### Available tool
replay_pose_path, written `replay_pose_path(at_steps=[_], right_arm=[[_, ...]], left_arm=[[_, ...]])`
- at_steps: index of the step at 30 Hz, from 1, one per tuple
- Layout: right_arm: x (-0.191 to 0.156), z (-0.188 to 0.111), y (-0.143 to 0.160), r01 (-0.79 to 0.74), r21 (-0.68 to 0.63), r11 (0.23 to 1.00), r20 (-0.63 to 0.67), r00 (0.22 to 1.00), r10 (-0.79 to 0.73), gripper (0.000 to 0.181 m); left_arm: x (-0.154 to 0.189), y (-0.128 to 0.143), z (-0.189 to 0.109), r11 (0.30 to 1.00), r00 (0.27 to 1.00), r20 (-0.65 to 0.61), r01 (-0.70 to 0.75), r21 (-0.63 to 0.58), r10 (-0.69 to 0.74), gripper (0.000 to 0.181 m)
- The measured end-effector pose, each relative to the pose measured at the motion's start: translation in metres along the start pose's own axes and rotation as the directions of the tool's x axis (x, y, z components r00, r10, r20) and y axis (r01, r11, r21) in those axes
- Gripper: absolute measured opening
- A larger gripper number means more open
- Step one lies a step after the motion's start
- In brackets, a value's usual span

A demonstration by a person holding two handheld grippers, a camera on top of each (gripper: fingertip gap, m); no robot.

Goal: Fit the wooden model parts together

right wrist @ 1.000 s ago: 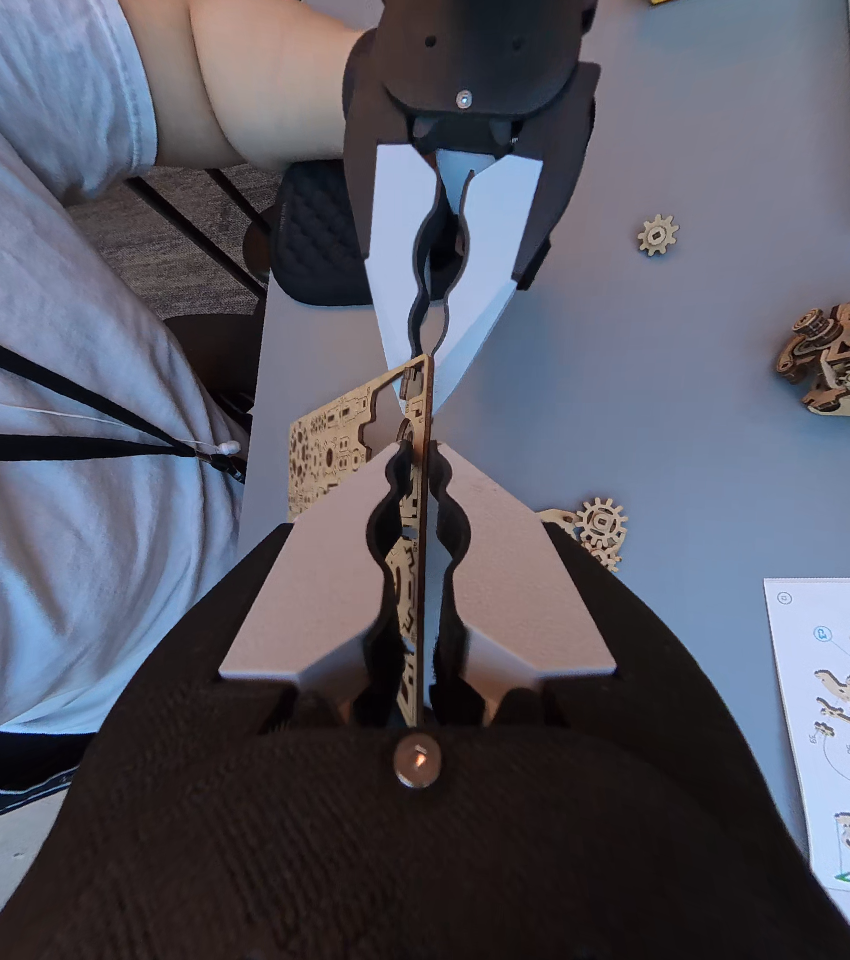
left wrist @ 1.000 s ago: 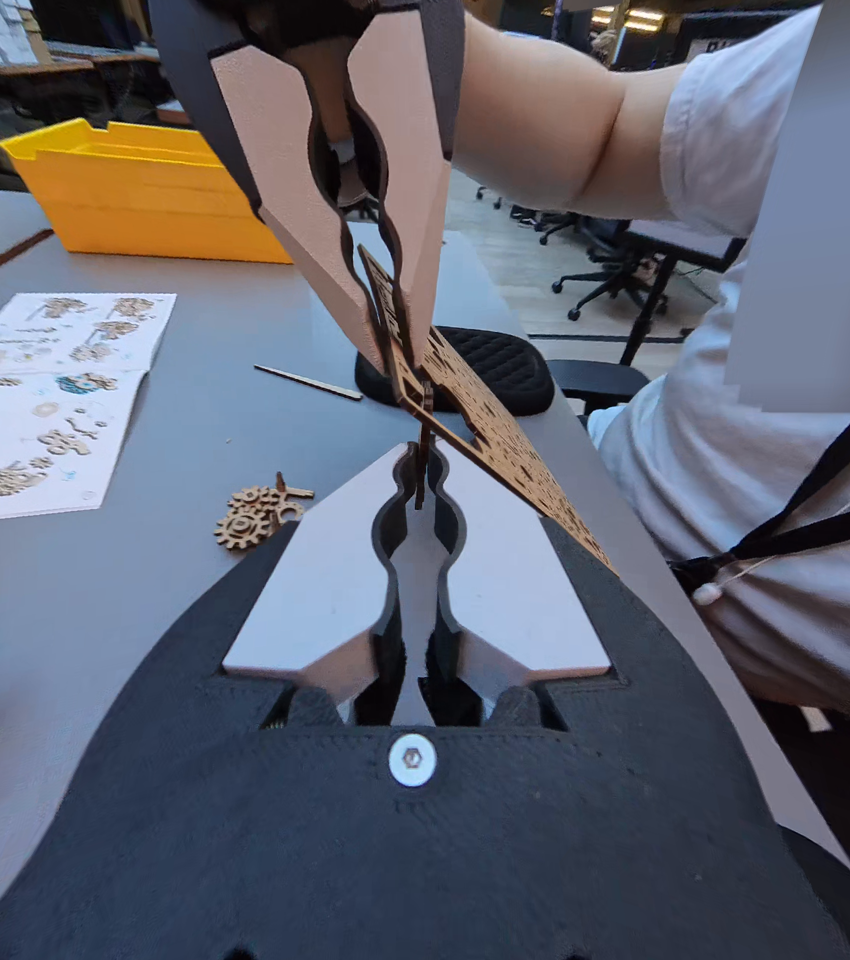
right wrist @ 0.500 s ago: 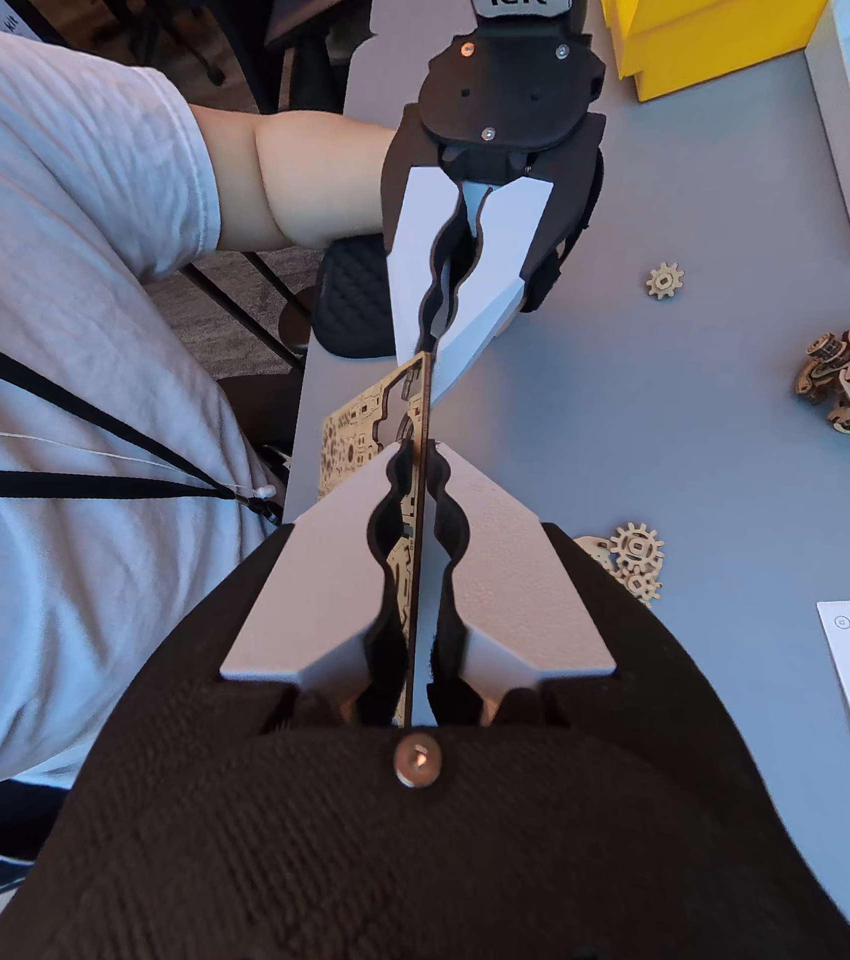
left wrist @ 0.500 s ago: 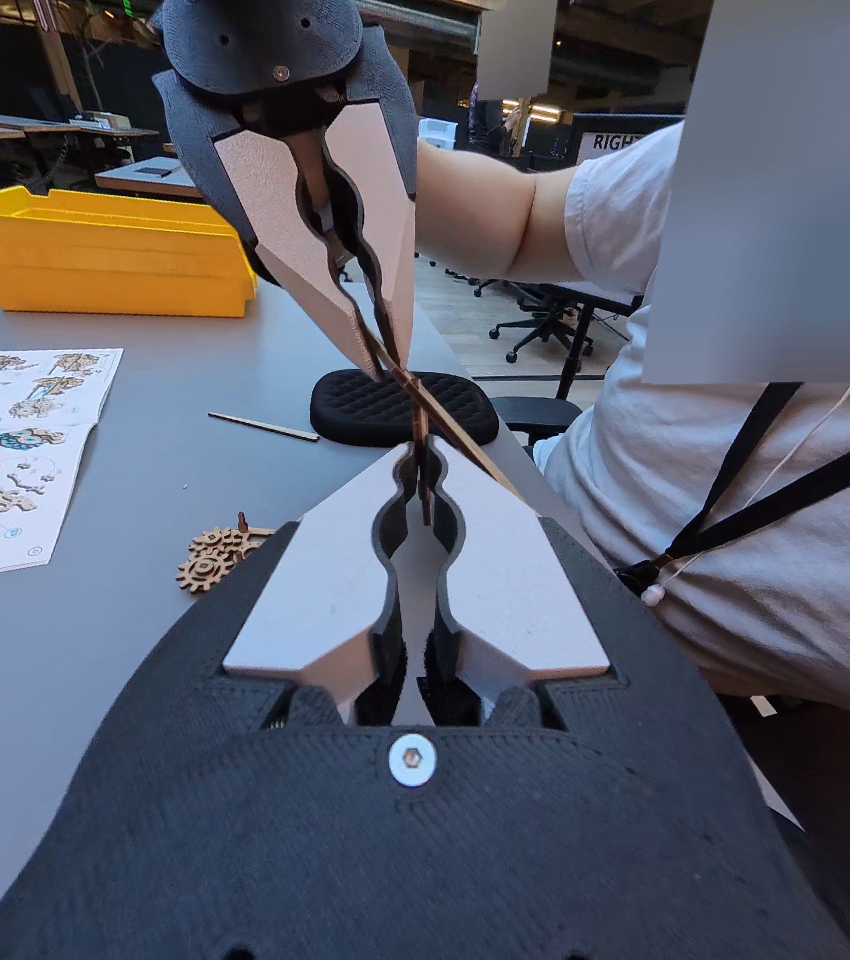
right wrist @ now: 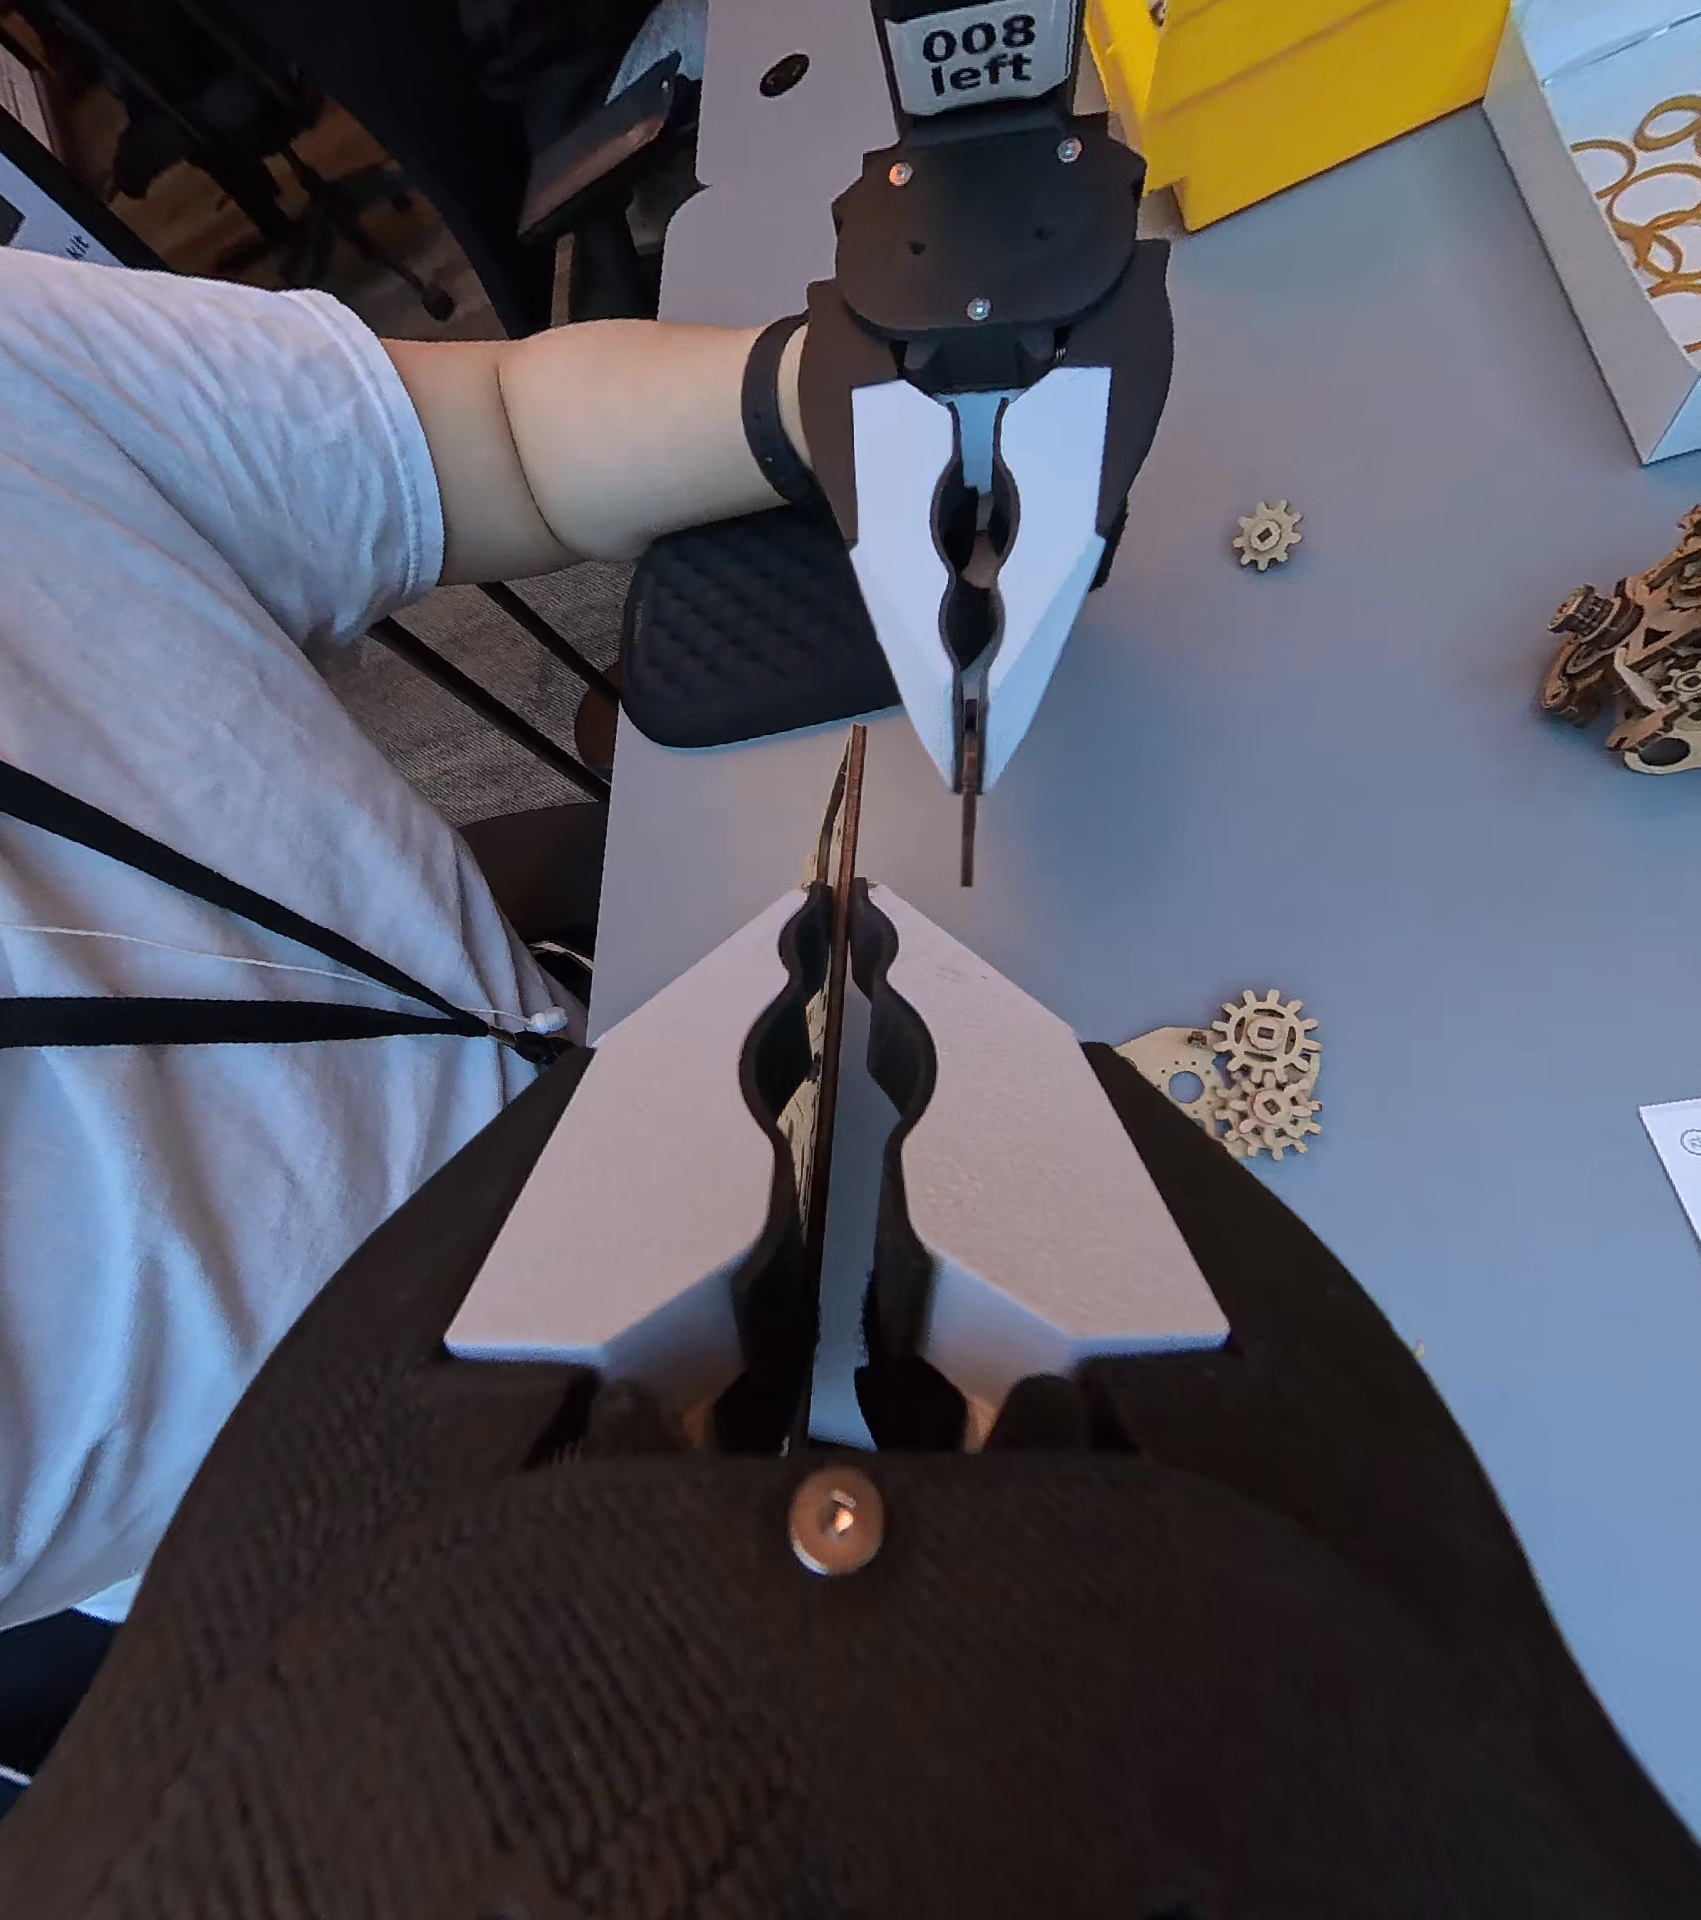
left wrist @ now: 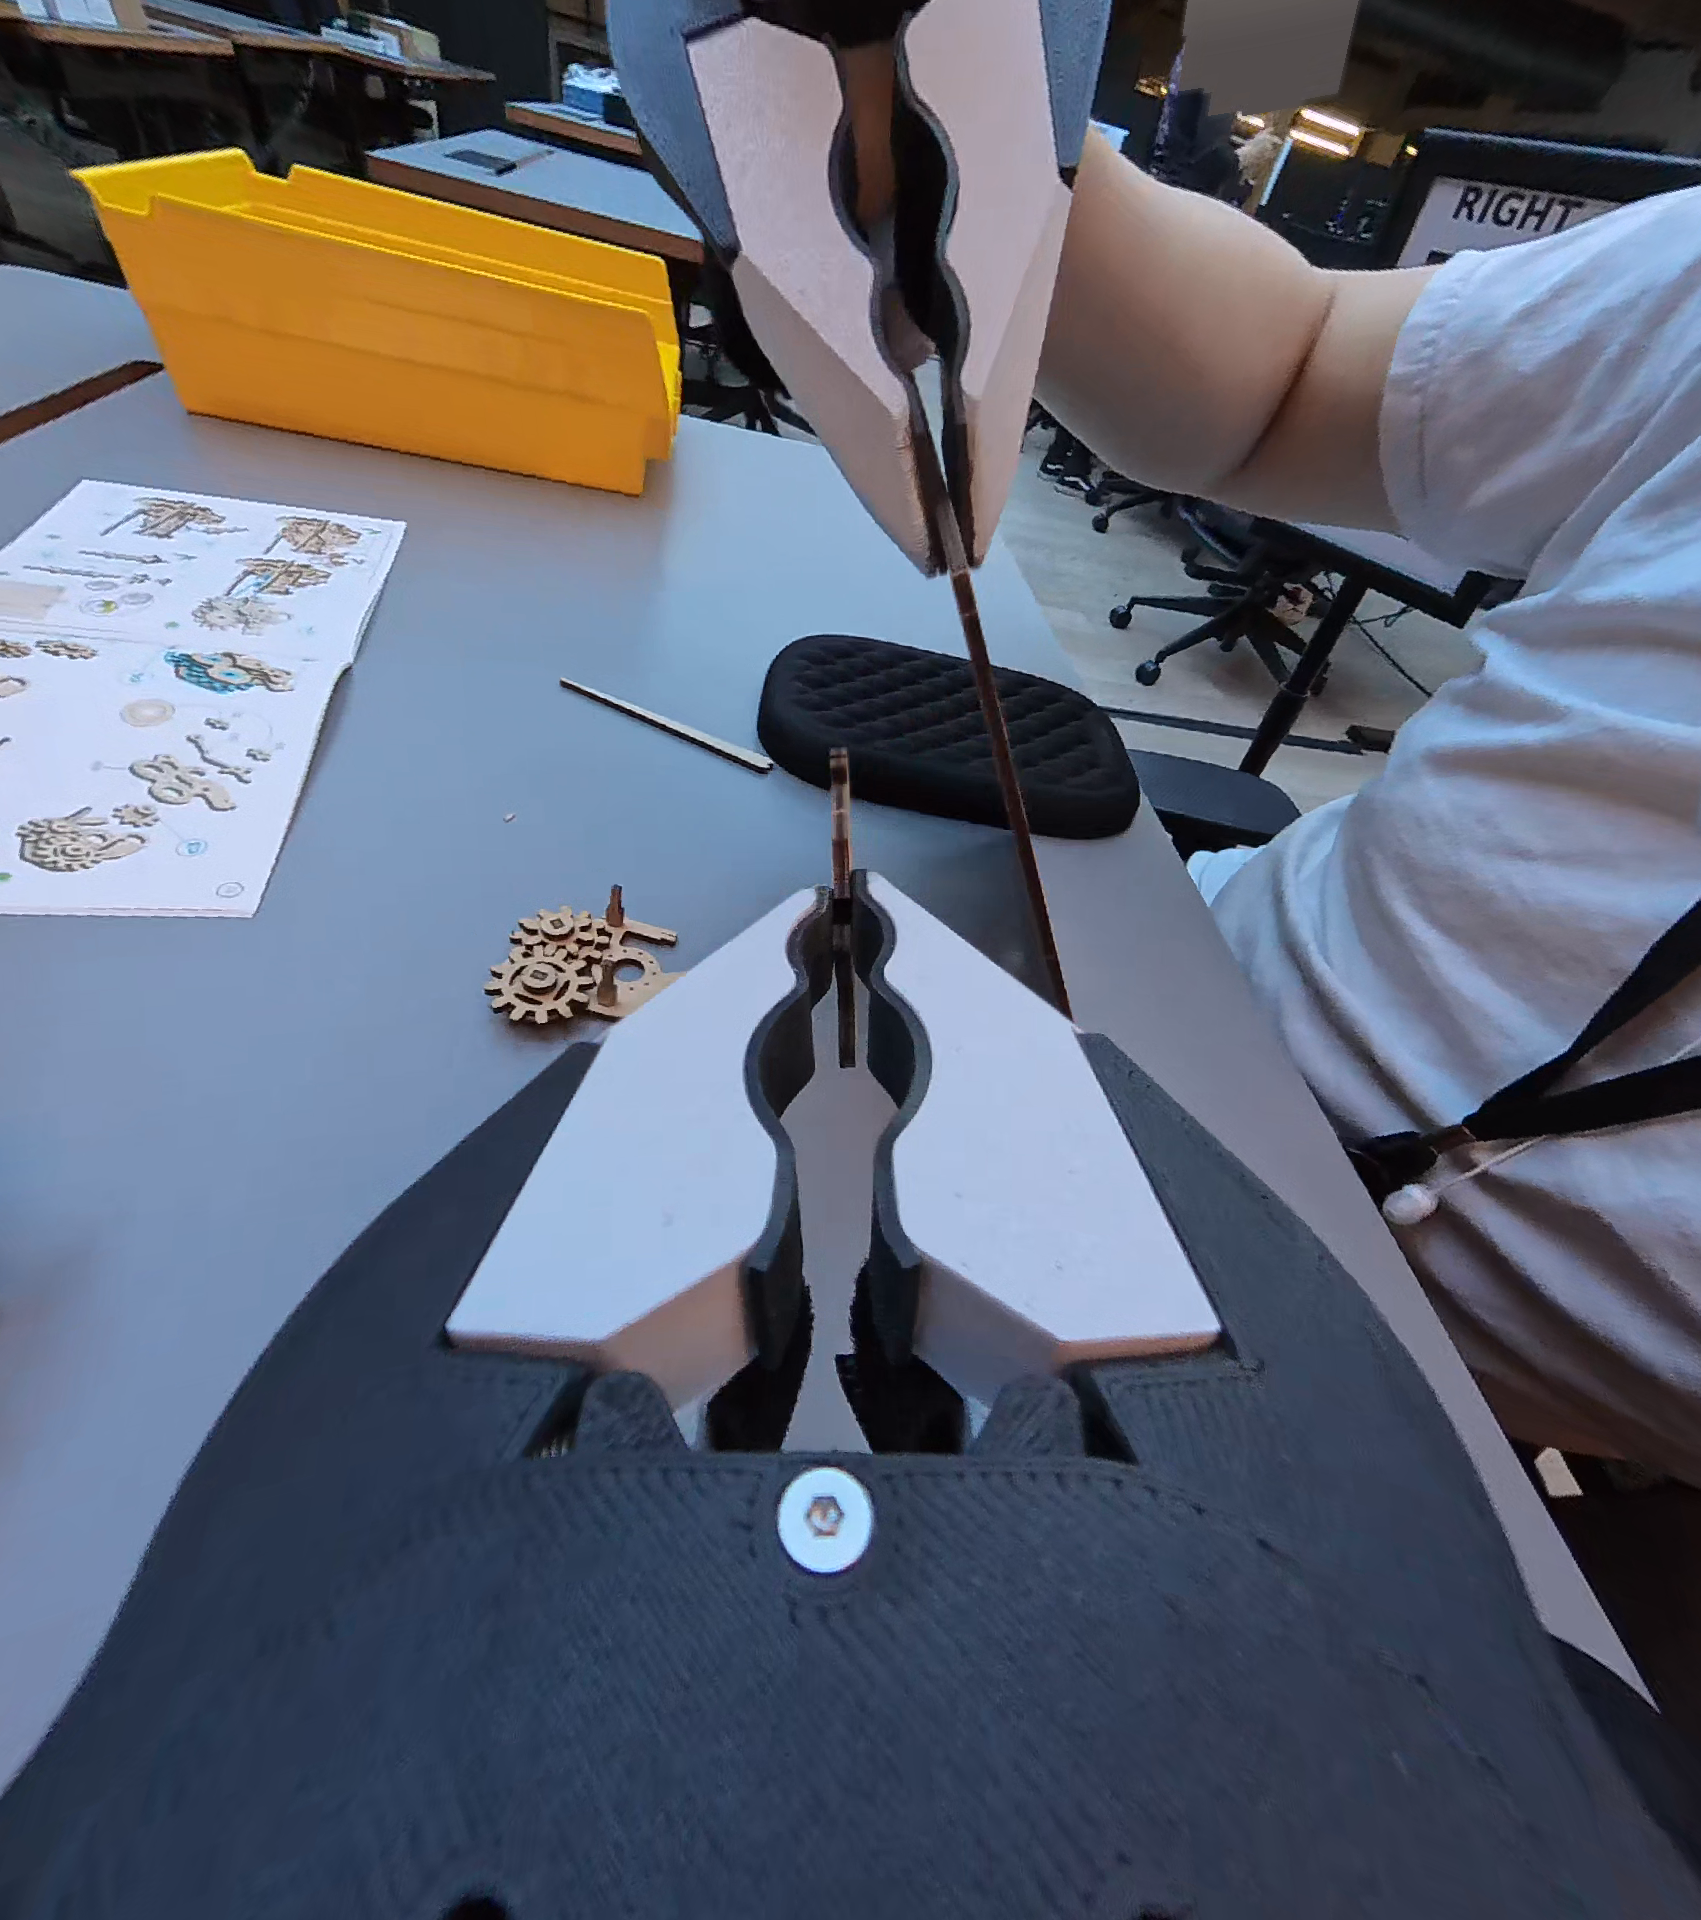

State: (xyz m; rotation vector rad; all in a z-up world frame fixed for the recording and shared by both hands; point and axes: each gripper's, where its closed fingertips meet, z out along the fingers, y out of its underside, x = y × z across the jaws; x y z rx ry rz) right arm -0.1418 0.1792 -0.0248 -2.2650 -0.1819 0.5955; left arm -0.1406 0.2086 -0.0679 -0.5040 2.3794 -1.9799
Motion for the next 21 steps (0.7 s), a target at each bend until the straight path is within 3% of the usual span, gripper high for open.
replay_pose_path(at_steps=[5,9,15,21], right_arm=[[0.013,0.006,0.004,-0.08,0.03,0.996,0.002,0.997,0.08,0.002],[0.024,0.031,0.007,-0.125,0.017,0.992,0.043,0.991,0.124,0.003],[0.042,0.086,0.034,-0.112,-0.161,0.981,0.025,0.993,0.117,0.006],[0.055,0.11,0.045,-0.082,-0.276,0.958,0.011,0.996,0.089,0.007]], left_arm=[[-0.03,-0.03,-0.027,0.978,0.983,0.16,0.051,0.201,-0.085,0.0],[-0.051,-0.055,-0.069,0.935,0.94,0.334,-0.052,0.35,-0.073,0.0],[-0.056,-0.056,-0.078,0.929,0.926,0.372,-0.076,0.361,-0.069,0.0],[-0.062,-0.053,-0.083,0.929,0.919,0.385,-0.068,0.363,-0.084,0.0]])
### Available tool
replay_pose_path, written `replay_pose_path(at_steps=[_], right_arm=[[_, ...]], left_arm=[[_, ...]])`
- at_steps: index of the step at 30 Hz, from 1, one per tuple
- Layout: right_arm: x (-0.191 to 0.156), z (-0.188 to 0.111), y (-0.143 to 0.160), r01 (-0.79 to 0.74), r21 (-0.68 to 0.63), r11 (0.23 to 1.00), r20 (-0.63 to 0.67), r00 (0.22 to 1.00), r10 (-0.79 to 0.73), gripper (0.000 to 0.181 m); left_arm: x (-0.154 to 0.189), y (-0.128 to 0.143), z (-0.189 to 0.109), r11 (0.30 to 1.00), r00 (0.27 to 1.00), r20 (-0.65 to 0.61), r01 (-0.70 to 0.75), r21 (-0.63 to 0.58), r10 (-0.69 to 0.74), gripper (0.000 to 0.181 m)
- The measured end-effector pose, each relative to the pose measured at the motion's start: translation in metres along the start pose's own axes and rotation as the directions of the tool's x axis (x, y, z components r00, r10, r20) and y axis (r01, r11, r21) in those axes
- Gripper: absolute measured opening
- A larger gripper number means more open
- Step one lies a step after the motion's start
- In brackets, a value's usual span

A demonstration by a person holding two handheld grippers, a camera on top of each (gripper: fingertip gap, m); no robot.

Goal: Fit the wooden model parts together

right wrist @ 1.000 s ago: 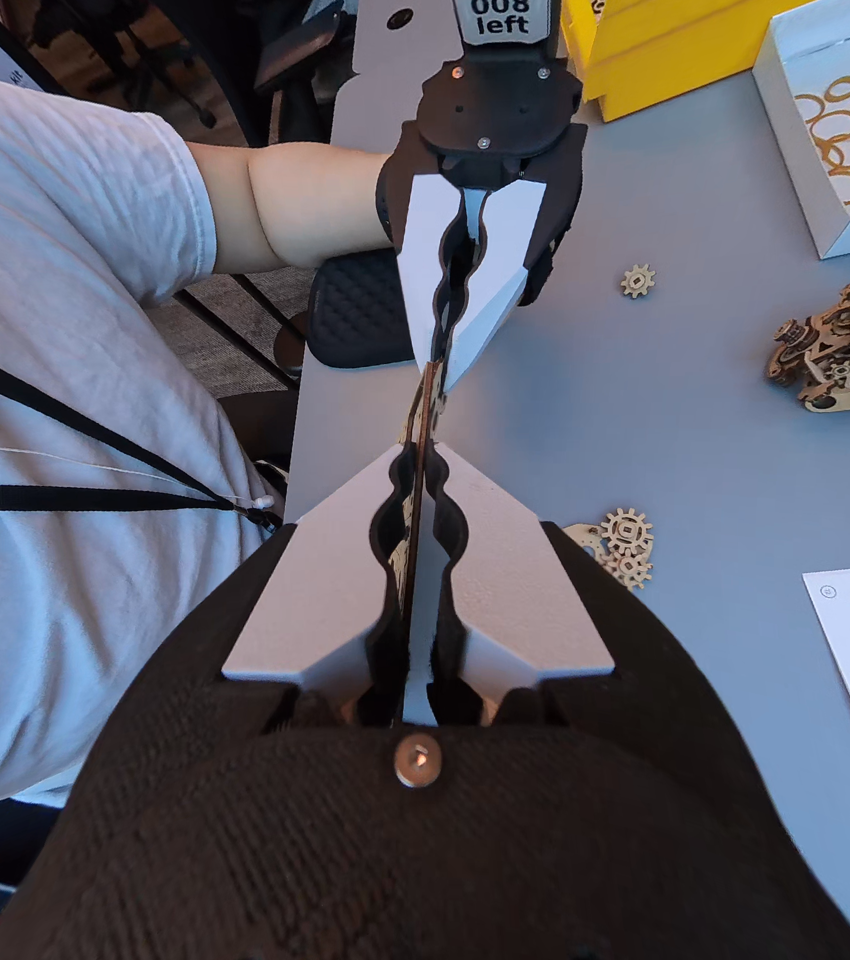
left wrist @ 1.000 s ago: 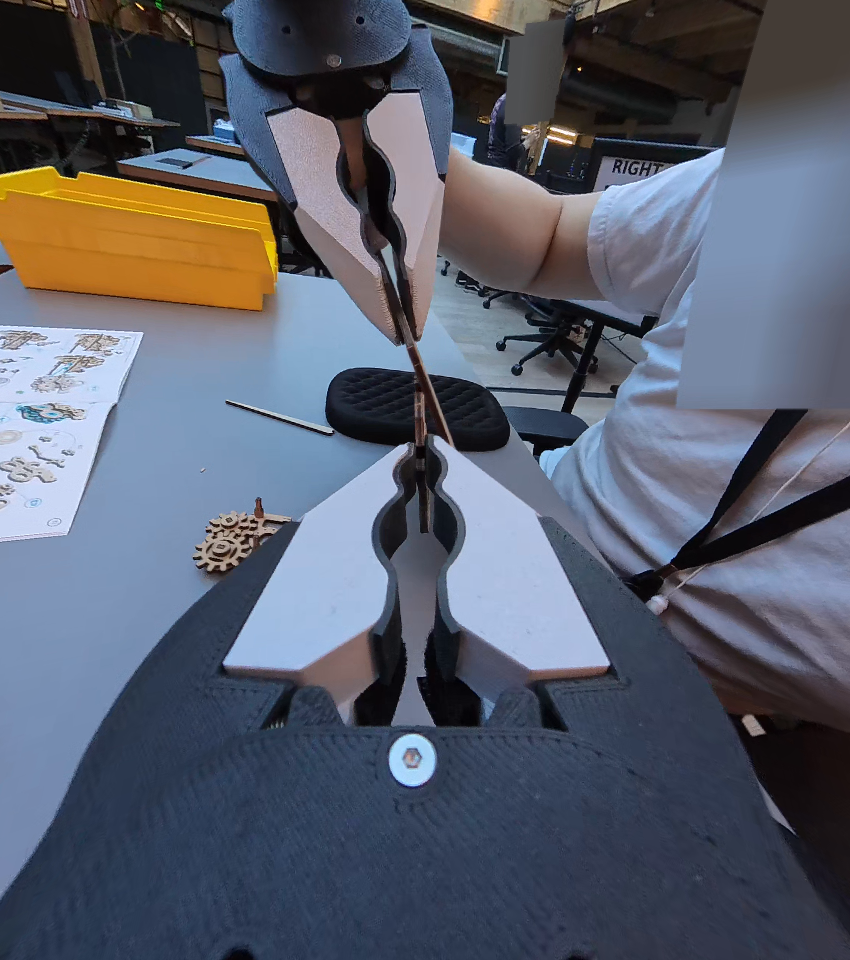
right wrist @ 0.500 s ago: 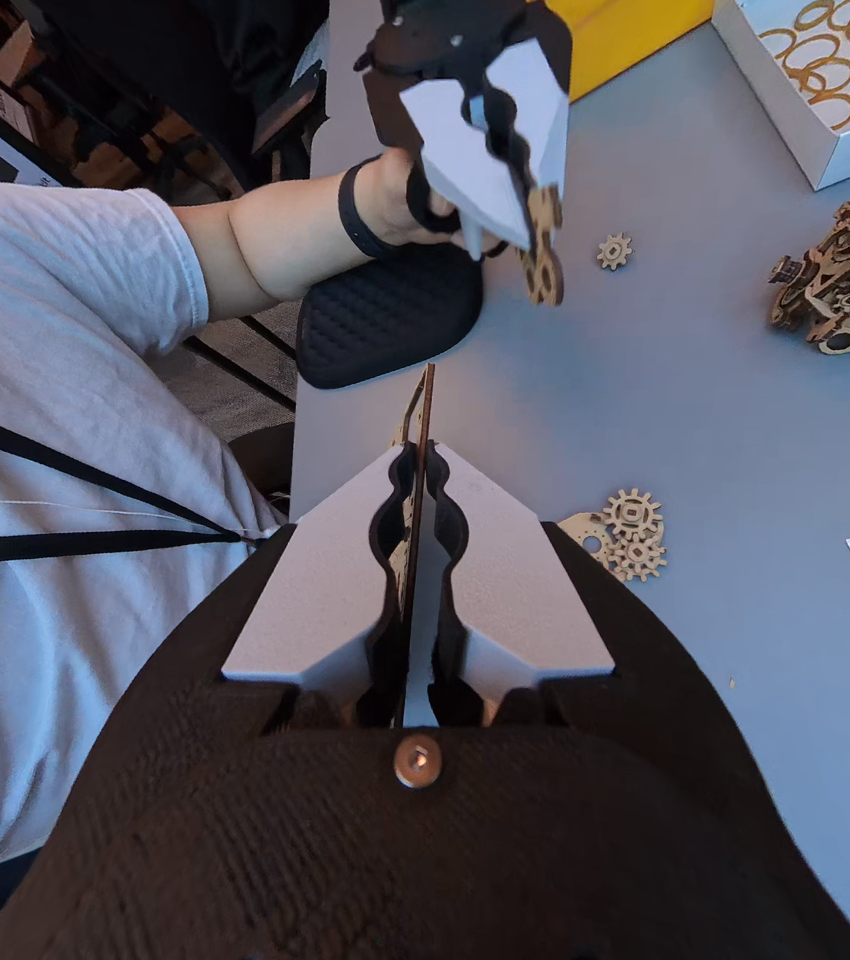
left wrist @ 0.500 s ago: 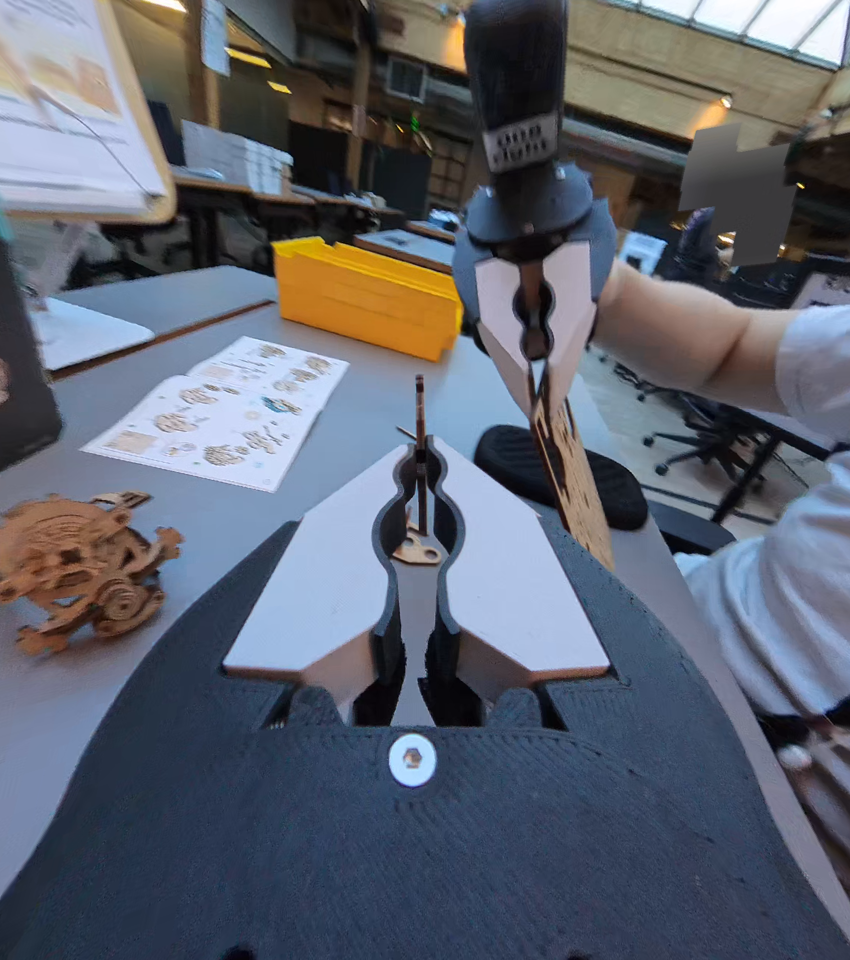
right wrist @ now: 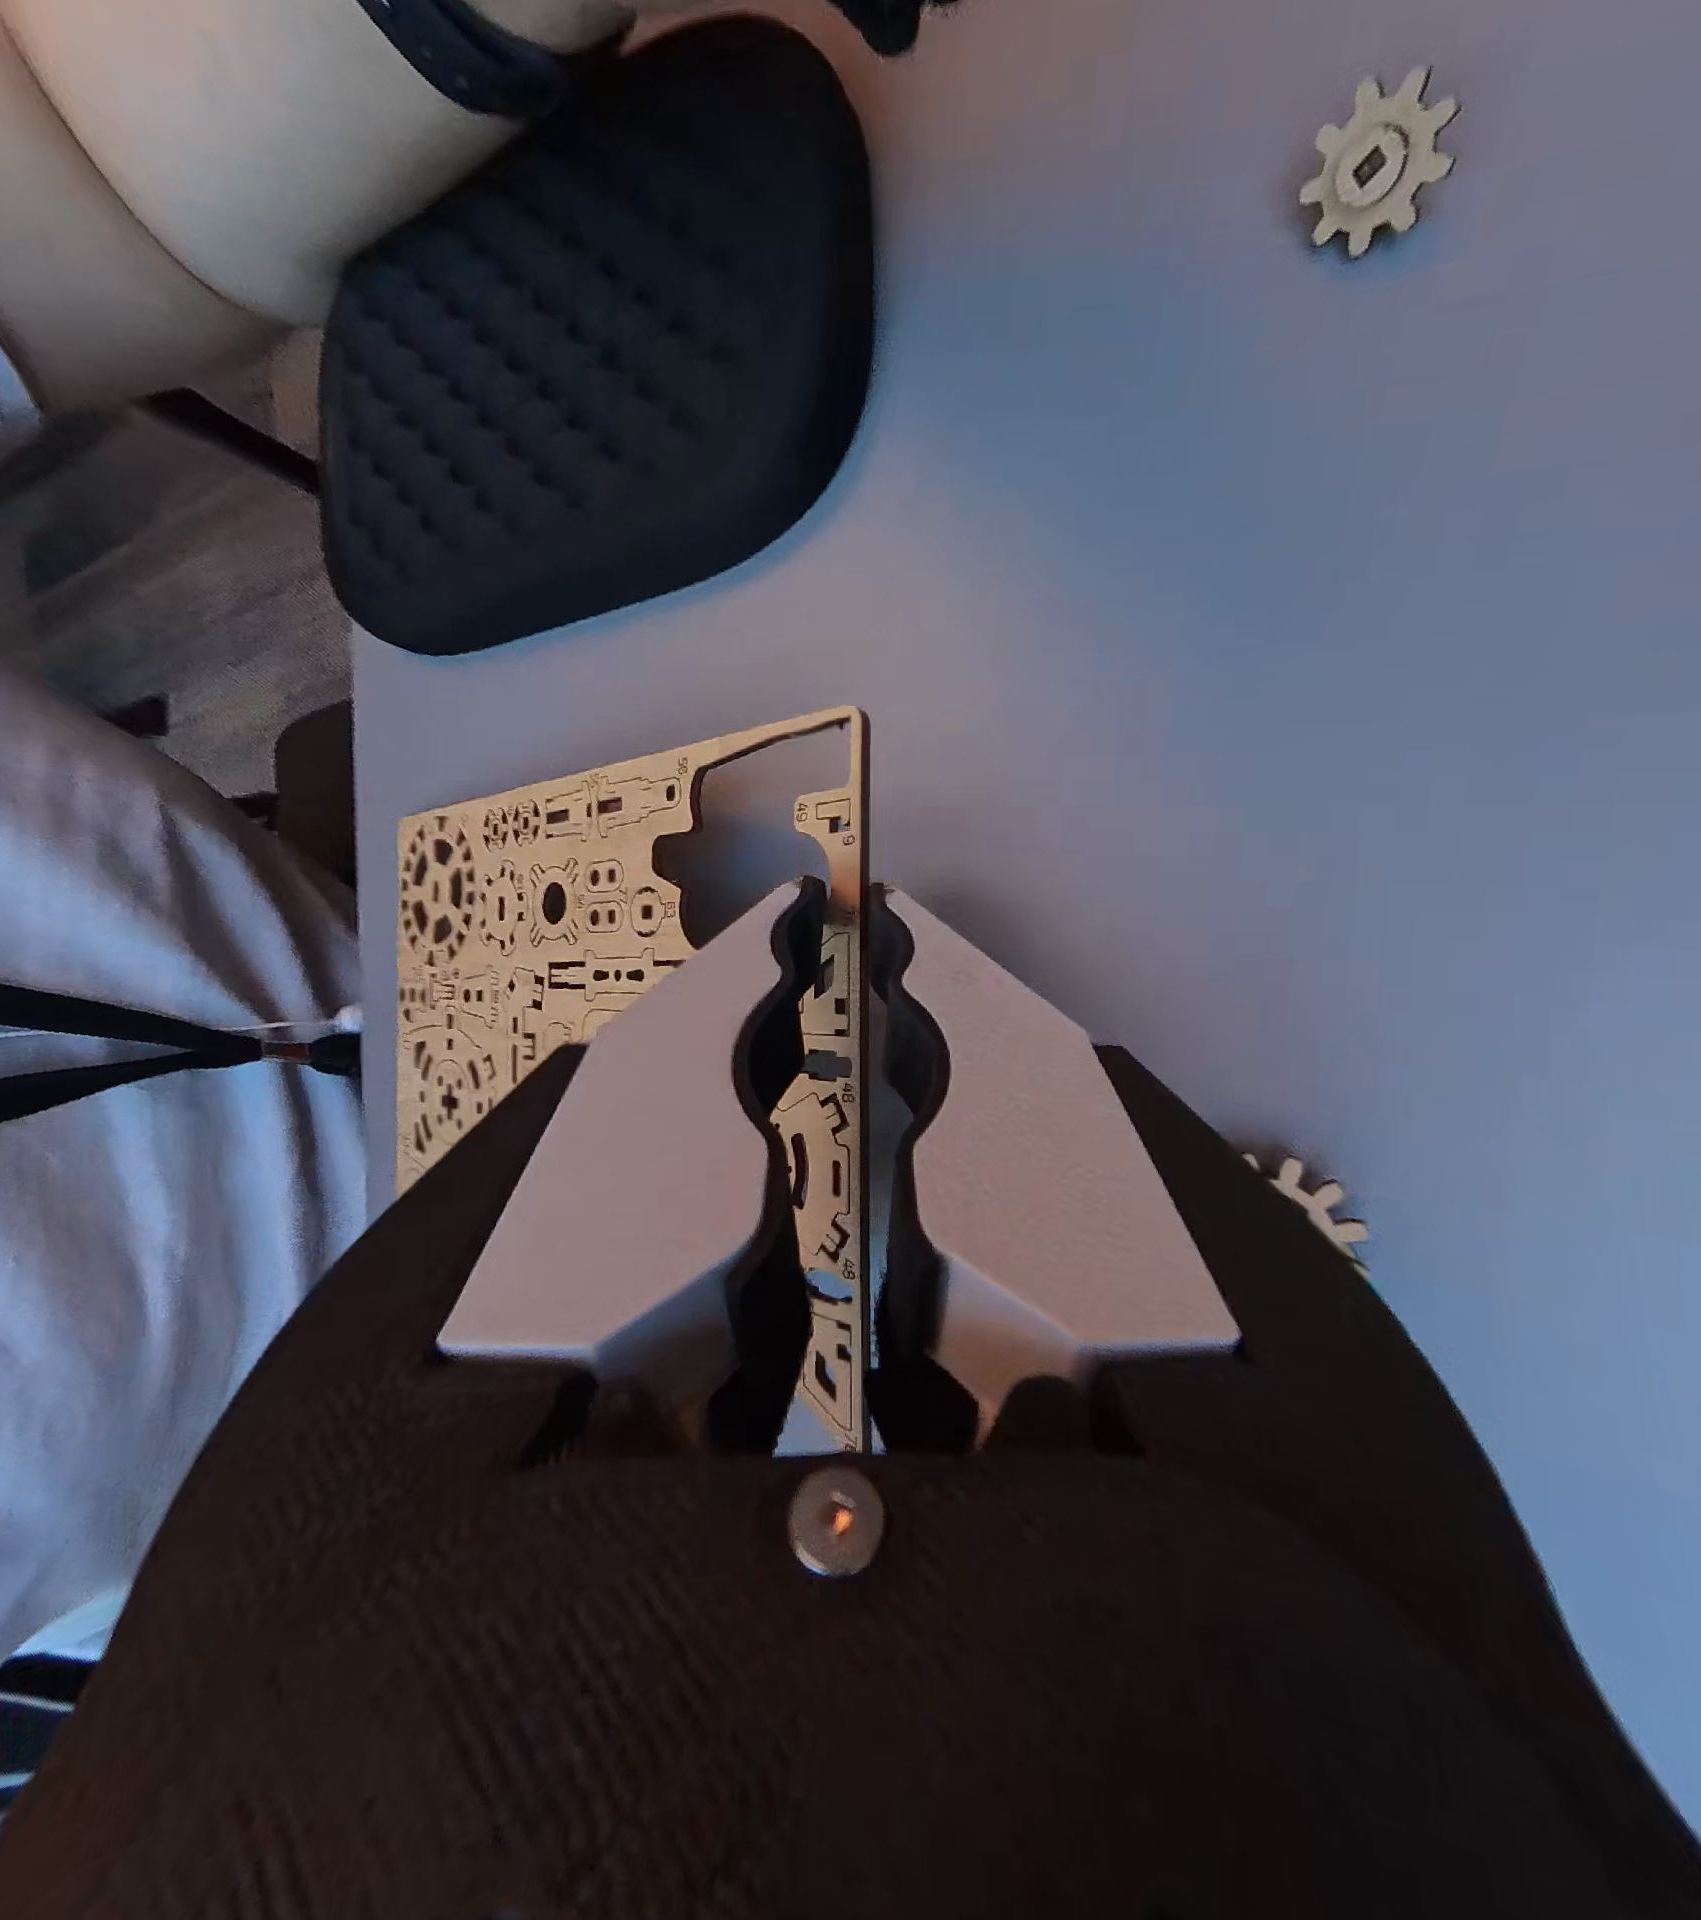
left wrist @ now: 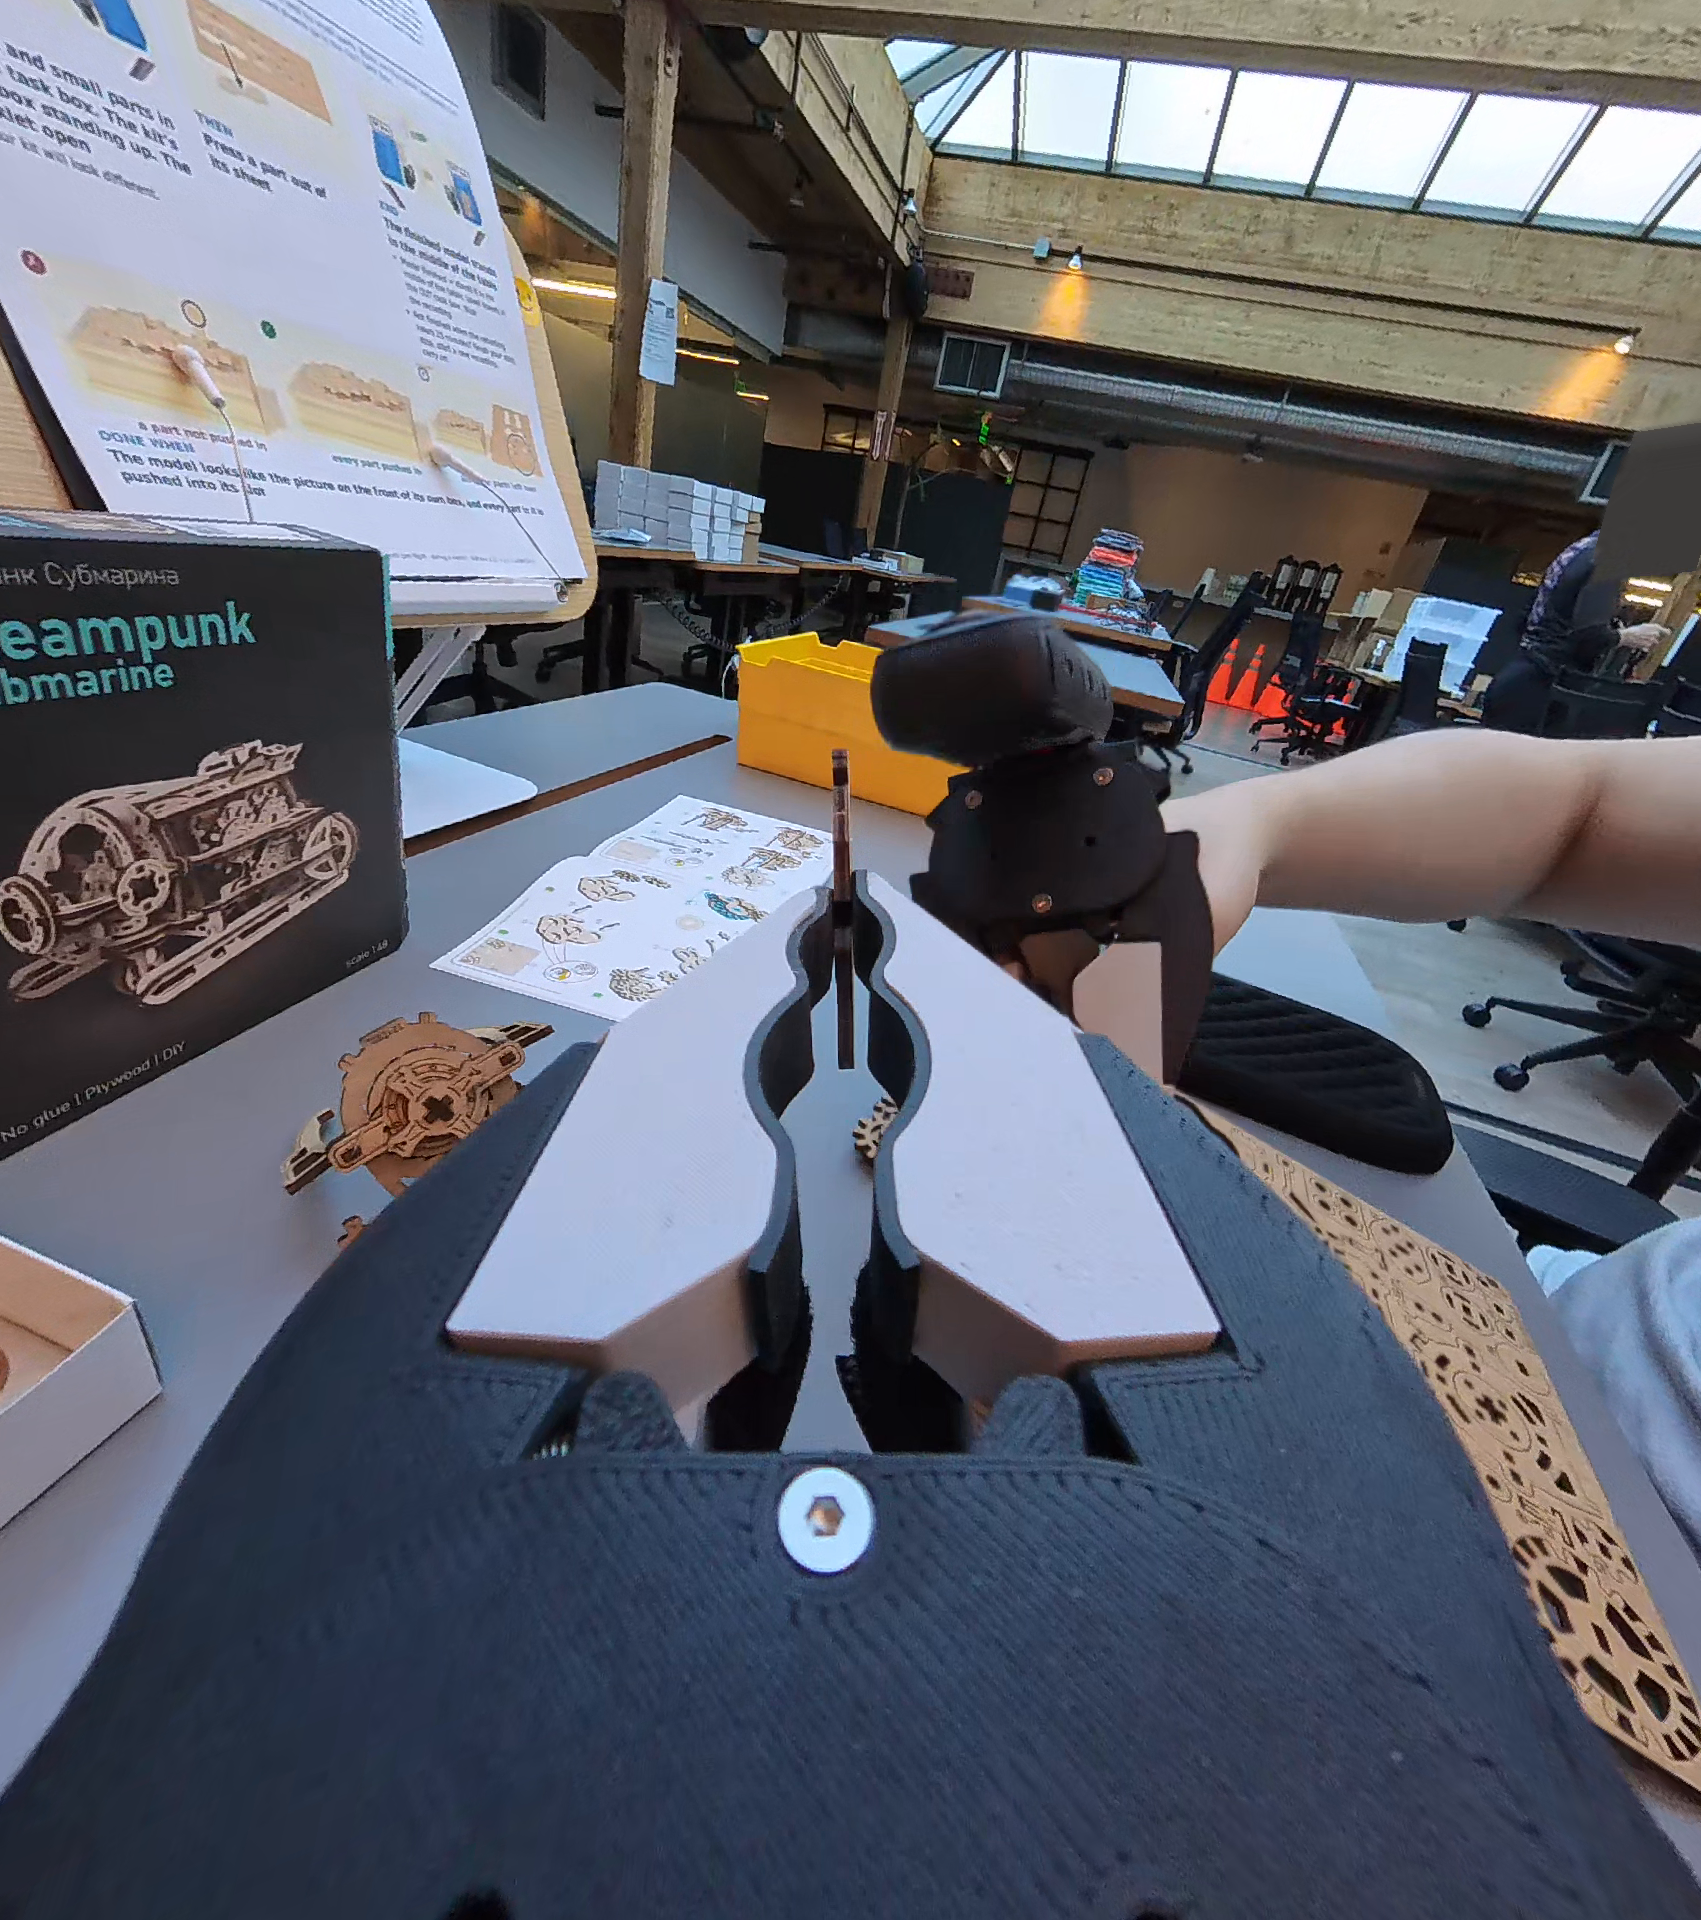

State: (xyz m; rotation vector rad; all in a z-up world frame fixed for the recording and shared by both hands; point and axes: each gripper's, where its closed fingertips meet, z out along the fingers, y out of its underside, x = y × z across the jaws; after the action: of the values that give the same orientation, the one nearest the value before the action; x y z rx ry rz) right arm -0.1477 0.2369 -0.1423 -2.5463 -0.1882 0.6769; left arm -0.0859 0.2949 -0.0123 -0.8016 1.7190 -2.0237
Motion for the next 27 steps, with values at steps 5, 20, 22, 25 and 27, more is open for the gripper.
replay_pose_path(at_steps=[5,20,22,25,27], right_arm=[[0.019,0.011,0.014,0.124,-0.114,0.986,-0.139,0.981,-0.139,0.009],[0.0,-0.167,0.029,0.698,0.303,0.649,-0.836,0.522,-0.171,0.025],[-0.011,-0.17,0.031,0.757,0.256,0.6,-0.863,0.46,-0.211,0.033],[-0.027,-0.17,0.017,0.848,0.175,0.501,-0.9,0.343,-0.267,0.034],[-0.029,-0.17,0.006,0.878,0.143,0.457,-0.916,0.293,-0.274,0.034]], left_arm=[[0.0,0.002,0.001,1.0,1.0,-0.005,0.004,-0.005,-0.004,0.0],[0.024,0.022,0.022,0.963,0.956,-0.137,0.244,-0.114,-0.259,0.0],[0.033,0.018,0.032,0.92,0.909,-0.149,0.374,-0.119,-0.389,0.0],[0.045,0.015,0.054,0.871,0.863,-0.13,0.474,-0.128,-0.489,0.0],[0.051,0.016,0.073,0.835,0.827,-0.122,0.536,-0.123,-0.548,0.0]])
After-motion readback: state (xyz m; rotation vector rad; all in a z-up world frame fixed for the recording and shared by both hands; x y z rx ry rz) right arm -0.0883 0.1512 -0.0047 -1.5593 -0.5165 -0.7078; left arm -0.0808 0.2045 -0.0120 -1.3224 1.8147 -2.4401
